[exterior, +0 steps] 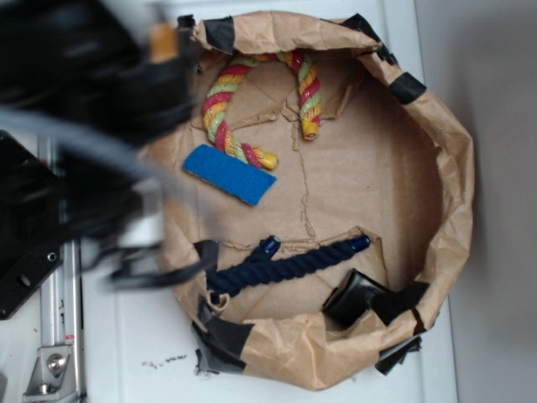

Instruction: Grab the blue sponge.

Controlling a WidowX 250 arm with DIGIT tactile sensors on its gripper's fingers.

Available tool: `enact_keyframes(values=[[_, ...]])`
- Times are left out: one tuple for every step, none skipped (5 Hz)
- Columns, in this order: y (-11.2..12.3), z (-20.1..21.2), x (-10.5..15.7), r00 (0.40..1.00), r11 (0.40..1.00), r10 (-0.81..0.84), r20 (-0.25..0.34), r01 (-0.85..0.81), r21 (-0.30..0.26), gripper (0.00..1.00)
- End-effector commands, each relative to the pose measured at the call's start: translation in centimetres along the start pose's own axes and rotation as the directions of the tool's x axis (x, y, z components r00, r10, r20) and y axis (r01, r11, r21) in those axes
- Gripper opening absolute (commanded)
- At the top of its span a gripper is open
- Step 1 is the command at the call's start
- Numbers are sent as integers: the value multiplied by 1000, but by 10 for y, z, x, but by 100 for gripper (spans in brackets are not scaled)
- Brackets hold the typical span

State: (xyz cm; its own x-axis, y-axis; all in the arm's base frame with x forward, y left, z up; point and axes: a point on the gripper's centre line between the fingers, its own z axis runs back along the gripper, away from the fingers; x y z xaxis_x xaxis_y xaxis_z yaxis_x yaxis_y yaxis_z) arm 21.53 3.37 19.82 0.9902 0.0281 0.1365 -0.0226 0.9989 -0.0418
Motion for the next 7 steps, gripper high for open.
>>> enact_keyframes(values=[[-12,-90,-1,971,974,-222,-92,224,17,100],[-3,-128,-34,958,963,-250,-137,261,65,100],[-3,-128,-34,958,963,-250,-137,261,65,100],[-3,-128,-34,958,963,-250,-137,261,65,100],[-3,-128,-34,958,963,-250,-137,261,65,100],[-4,-152,-26,946,959,-264,-190,278,54,100],[-8,-151,-21,944,955,-281,-173,293,46,100]])
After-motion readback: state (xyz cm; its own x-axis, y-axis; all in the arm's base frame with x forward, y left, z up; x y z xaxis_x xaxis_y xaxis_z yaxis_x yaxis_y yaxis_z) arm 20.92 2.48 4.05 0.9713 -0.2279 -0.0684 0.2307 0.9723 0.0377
